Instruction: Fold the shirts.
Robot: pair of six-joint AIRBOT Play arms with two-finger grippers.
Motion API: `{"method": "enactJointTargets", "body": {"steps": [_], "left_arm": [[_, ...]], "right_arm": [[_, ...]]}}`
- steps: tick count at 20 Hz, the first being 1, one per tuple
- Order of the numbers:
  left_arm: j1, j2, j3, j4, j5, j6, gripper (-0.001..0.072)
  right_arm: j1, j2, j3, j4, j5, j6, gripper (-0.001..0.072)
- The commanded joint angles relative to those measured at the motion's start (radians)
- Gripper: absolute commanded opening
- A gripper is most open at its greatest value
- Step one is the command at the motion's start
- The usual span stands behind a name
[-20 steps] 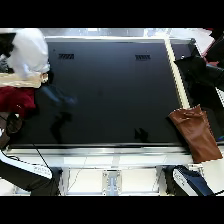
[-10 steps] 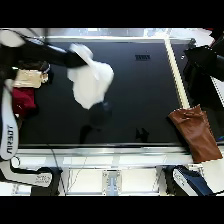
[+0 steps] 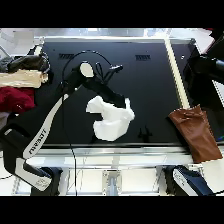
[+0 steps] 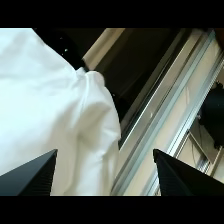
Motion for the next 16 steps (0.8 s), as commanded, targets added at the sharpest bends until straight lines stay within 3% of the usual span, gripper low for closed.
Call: {"method": "enactJointTargets", "body": {"steps": [1,3,5,6,9,13,16], "left_arm": [[0.108,-0.011,0.093,0.021,0.059,-0.069,0.0714],[0.265,0.008,0.120,0.029,0.060,-0.183,0.0714],[0.422,0.010,0.115,0.035,0.025,-0.221,0.0713],[0.477,0.006,0.105,0.053,0.001,-0.200,0.0713],[0.586,-0.019,0.033,0.089,-0.052,0.004,0.0713],[0.583,-0.131,-0.010,0.010,-0.056,-0.003,0.0712],[0.524,-0.233,-0.010,-0.176,0.005,-0.014,0.0705]], "right_arm": [[0.000,0.000,0.001,-0.166,0.040,-0.002,0.0445],[0.000,-0.001,0.001,-0.201,0.061,-0.001,0.0445],[0.000,-0.008,-0.001,-0.195,0.112,0.000,0.0445],[0.000,-0.009,-0.011,-0.181,0.123,0.004,0.0445],[0.000,-0.001,-0.090,-0.064,0.161,0.011,0.0447],[0.027,0.037,-0.339,0.240,0.219,0.010,0.0449],[0.163,0.039,-0.520,0.322,0.209,0.010,0.0450]]}}
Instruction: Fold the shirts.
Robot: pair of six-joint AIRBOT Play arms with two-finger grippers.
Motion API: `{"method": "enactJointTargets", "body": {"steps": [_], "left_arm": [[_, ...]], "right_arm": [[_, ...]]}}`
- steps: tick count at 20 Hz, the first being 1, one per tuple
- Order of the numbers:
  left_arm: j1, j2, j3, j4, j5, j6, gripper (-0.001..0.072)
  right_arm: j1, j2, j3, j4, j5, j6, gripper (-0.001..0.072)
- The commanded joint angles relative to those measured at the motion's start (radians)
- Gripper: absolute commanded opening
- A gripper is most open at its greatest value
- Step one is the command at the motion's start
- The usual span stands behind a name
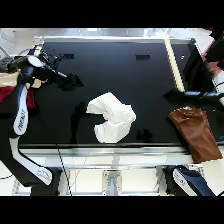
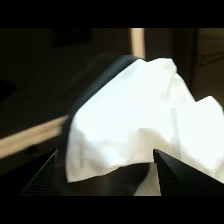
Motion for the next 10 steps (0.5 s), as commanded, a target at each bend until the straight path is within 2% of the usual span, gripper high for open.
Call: {"method": "enactJointTargets", "body": {"steps": [1,4,6,7,10], "left_arm": [[-0.045,-0.106,-0.010,-0.163,0.075,0.008,0.0704],[-0.105,-0.154,-0.009,-0.166,0.159,0.016,0.0704],[-0.139,-0.169,-0.008,-0.166,0.185,0.016,0.0704],[-0.154,-0.172,-0.008,-0.166,0.198,0.016,0.0703],[-0.181,-0.174,-0.007,-0.174,0.241,0.016,0.0704]], "right_arm": [[0.155,0.009,-0.194,0.151,-0.030,0.000,0.0451],[0.378,-0.002,-0.250,0.135,-0.256,0.002,0.0523],[0.484,-0.046,-0.249,0.093,-0.410,0.056,0.0523],[0.515,-0.082,-0.249,0.062,-0.448,0.075,0.0523],[0.531,-0.206,-0.249,0.006,-0.442,0.107,0.0523]]}}
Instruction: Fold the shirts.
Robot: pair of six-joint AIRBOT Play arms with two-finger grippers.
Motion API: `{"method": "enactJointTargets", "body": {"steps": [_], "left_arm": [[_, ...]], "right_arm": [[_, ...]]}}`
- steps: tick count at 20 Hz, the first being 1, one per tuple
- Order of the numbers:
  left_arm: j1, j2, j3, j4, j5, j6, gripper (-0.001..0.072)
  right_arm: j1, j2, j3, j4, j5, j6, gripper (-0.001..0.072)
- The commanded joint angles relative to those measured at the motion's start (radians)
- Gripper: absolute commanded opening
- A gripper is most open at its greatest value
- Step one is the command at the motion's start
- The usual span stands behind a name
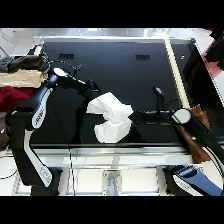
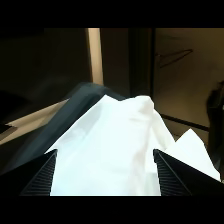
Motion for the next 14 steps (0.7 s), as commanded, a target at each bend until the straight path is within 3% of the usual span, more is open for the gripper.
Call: {"method": "enactJointTargets", "body": {"steps": [1,4,5,7,8,9,11,12,13,14], "left_arm": [[-0.035,-0.012,0.002,-0.019,0.058,0.000,0.0704],[-0.048,-0.012,0.004,-0.019,0.061,0.000,0.0678],[-0.053,-0.012,0.004,-0.020,0.061,0.001,0.0560],[-0.064,-0.012,0.004,-0.020,0.061,0.045,0.0164],[-0.071,-0.012,0.004,-0.020,0.061,0.086,0.0041],[-0.075,-0.012,0.004,-0.020,0.062,0.101,0.0017],[-0.078,-0.012,0.004,-0.020,0.061,0.105,0.0017],[-0.078,-0.012,0.004,-0.020,0.049,0.105,0.0044],[-0.078,-0.012,0.004,-0.019,0.038,0.105,0.0209],[-0.077,-0.012,0.004,-0.016,0.021,0.105,0.0559]], "right_arm": [[0.060,-0.127,-0.011,-0.050,-0.079,0.040,0.0523],[0.060,-0.214,-0.011,-0.045,-0.106,0.040,0.0523],[0.060,-0.231,-0.011,-0.037,-0.134,0.040,0.0522],[0.060,-0.243,-0.008,-0.032,-0.204,0.040,0.0489],[0.060,-0.241,-0.002,-0.032,-0.232,0.040,0.0435],[0.060,-0.241,0.009,-0.034,-0.248,0.039,0.0380],[0.060,-0.241,0.034,-0.040,-0.259,0.039,0.0308],[0.060,-0.241,0.046,-0.044,-0.257,0.039,0.0309],[0.060,-0.241,0.056,-0.046,-0.253,0.036,0.0310],[0.060,-0.241,0.062,-0.048,-0.253,0.036,0.0311]]}}
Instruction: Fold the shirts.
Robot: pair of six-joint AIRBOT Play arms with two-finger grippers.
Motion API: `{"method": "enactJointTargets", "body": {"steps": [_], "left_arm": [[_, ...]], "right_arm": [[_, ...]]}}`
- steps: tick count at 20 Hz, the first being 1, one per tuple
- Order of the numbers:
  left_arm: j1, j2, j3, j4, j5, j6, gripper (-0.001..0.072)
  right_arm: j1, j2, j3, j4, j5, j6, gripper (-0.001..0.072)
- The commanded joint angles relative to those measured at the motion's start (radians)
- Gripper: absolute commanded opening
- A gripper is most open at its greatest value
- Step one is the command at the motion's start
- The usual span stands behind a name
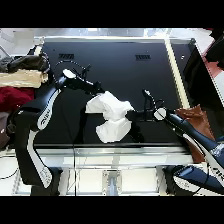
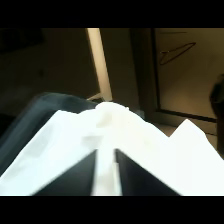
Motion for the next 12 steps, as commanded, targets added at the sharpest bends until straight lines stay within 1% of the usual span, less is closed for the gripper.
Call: {"method": "enactJointTargets", "body": {"steps": [1,6,9,11,12], "left_arm": [[0.001,-0.001,0.001,0.012,-0.044,0.016,0.0607],[0.080,0.006,0.003,0.029,-0.059,0.032,0.0607],[0.143,0.027,0.003,0.020,-0.092,0.034,0.0607],[0.161,0.026,0.003,0.032,-0.152,0.034,0.0606],[0.161,0.023,0.003,0.067,-0.186,0.034,0.0607]], "right_arm": [[0.001,-0.005,0.027,-0.012,-0.019,-0.003,0.0312],[0.001,-0.005,0.027,-0.031,0.034,-0.003,0.0312],[0.001,-0.005,0.027,-0.034,0.031,-0.003,0.0312],[0.001,-0.005,0.027,-0.034,0.032,-0.003,0.0312],[0.001,-0.005,0.027,-0.034,0.032,-0.003,0.0312]]}}
